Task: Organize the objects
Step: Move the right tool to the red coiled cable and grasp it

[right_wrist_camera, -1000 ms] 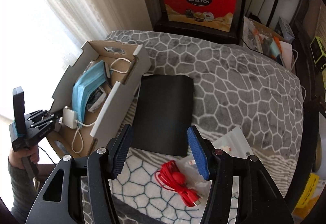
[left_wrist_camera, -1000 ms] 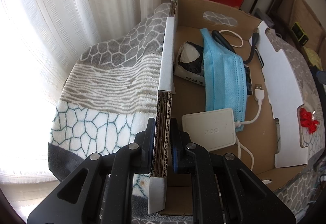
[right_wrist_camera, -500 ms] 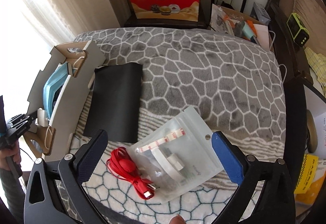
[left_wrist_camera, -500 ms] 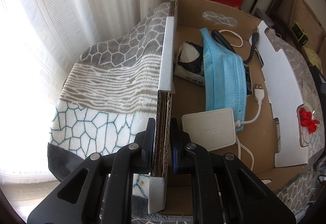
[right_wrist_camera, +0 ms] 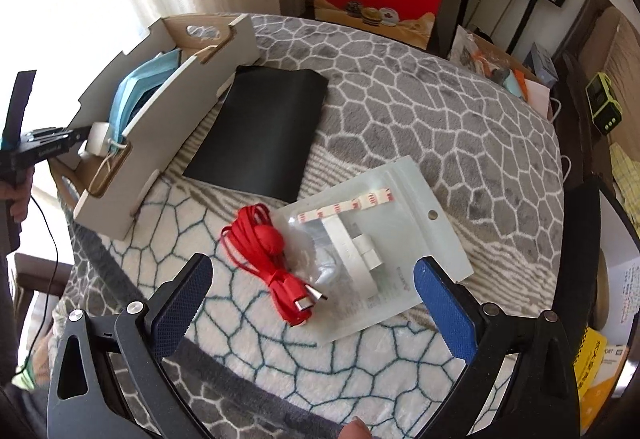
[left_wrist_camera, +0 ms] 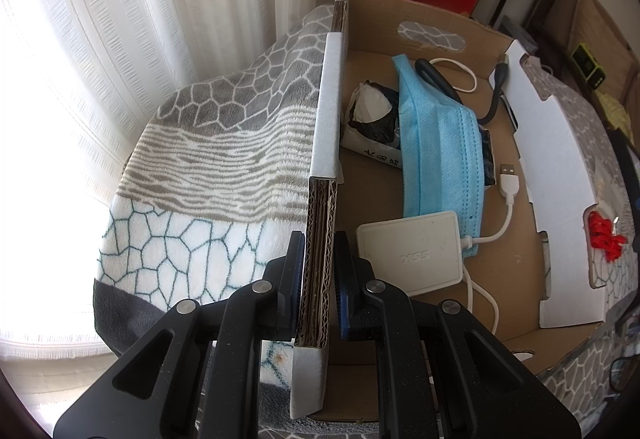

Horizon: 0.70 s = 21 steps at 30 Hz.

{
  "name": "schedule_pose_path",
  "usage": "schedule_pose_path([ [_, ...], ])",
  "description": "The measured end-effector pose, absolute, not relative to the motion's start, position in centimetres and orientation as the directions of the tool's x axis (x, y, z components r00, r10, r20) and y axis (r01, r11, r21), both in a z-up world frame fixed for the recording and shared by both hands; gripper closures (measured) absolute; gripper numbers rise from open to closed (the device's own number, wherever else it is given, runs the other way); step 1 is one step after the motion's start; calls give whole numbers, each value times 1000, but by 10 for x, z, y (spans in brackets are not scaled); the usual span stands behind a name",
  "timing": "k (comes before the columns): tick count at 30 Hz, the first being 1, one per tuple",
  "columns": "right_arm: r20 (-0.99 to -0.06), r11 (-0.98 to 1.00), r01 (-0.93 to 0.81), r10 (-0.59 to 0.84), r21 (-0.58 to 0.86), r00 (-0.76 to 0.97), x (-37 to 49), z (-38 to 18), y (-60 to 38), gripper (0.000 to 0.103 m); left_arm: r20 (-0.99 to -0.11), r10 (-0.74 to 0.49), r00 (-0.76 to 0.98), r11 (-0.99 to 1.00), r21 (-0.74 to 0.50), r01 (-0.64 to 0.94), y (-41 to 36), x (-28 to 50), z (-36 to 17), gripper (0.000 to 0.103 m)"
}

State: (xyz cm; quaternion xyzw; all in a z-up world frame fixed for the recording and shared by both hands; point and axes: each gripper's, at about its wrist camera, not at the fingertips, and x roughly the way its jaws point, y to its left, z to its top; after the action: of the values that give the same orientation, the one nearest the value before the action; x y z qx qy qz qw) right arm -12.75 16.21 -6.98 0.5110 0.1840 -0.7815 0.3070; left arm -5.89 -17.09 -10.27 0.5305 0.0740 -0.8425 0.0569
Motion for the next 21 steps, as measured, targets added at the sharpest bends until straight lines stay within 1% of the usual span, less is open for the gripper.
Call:
schedule_pose_path([
  [1, -912, -730, 683, -294, 21, -286, -124, -72, 160, 5, -902, -17, -431, -982, -65, 176, -171, -59, -103, 91],
  [4, -920, -694, 720, -273, -15, -283, -116, -80, 151, 17, -902, -17, -432, -982, -66, 177, -171, -59, -103, 91],
  [6, -930, -679, 734, -256, -22, -265, -116, -89, 147, 33, -902, -17, -431, -982, -66, 177, -171, -59, -103, 91],
  [8, -937, -666, 746, -248, -21, -247, -115, -96, 144, 40, -902, -16, -432, -982, -67, 177, -171, -59, -103, 91],
  [10, -939, -649, 760, -239, -35, -248, -114, -102, 140, 43, -902, -17, -432, -982, -67, 177, -171, -59, -103, 91],
  [11, -939, -640, 767, -238, -40, -248, -113, -104, 138, 49, -902, -16, -432, -982, -68, 178, -171, -59, -103, 91],
  [12, -941, -636, 771, -233, -44, -246, -112, -105, 136, 52, -902, -16, -432, -982, -68, 178, -171, -59, -103, 91],
  [14, -945, -631, 773, -206, -69, -253, -111, -107, 134, 55, -902, -15, -432, -982, -69, 178, -171, -59, -103, 91],
  [16, -949, -618, 781, -181, -94, -257, -110, -108, 131, 64, -902, -14, -432, -981, -70, 179, -171, -59, -103, 91],
  [18, -951, -621, 778, -173, -95, -255, -110, -107, 131, 74, -902, -15, -432, -981, -70, 179, -171, -59, -103, 91],
  [21, -947, -637, 768, -204, -65, -249, -110, -101, 133, 80, -902, -14, -432, -981, -70, 179, -171, -59, -103, 91],
])
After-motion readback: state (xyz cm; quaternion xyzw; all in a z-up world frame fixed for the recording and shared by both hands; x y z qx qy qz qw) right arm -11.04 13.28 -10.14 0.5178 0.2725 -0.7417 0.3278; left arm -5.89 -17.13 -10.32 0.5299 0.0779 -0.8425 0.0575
